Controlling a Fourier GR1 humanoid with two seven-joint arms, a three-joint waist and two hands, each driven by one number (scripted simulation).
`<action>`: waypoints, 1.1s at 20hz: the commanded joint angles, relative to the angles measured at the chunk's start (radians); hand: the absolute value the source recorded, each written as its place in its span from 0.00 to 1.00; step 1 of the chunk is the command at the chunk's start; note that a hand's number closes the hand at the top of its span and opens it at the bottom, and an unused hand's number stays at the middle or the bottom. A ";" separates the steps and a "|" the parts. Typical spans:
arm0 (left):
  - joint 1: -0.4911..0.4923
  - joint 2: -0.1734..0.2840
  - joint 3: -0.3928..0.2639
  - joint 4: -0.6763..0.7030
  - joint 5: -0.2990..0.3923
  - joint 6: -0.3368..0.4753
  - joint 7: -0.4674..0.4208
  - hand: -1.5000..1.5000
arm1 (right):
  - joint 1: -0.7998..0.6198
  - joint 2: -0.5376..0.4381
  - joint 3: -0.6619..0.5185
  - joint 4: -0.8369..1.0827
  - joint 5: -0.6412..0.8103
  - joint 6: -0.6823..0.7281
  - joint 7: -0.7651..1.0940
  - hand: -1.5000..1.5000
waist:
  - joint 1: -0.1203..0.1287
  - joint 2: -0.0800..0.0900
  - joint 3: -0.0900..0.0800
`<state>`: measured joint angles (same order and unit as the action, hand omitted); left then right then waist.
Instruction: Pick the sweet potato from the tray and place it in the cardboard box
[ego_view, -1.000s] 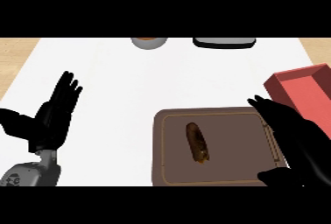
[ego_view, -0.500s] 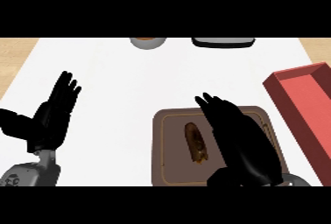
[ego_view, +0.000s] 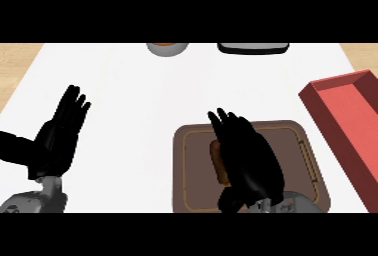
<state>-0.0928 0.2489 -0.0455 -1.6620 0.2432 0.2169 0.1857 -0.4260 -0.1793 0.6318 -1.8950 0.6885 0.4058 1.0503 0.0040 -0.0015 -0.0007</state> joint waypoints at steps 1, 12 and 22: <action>-0.031 -0.024 0.008 0.040 -0.013 0.004 -0.017 0.50 | 0.026 0.063 0.020 0.097 0.060 -0.004 0.068 0.00 | -0.004 0.002 0.000; -0.009 -0.058 0.036 0.062 -0.034 -0.033 -0.052 0.50 | 0.087 0.140 -0.017 0.183 0.235 -0.032 -0.056 0.00 | -0.004 0.002 0.001; -0.047 -0.069 0.053 0.046 -0.082 -0.027 0.024 0.50 | 0.143 0.145 -0.094 0.253 0.272 -0.055 -0.192 0.00 | -0.004 0.002 0.001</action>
<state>-0.1128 0.1933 -0.0051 -1.6790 0.1850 0.1934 0.2316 -0.2942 -0.0265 0.5819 -1.6902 0.9466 0.3684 0.9101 0.0014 -0.0006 0.0000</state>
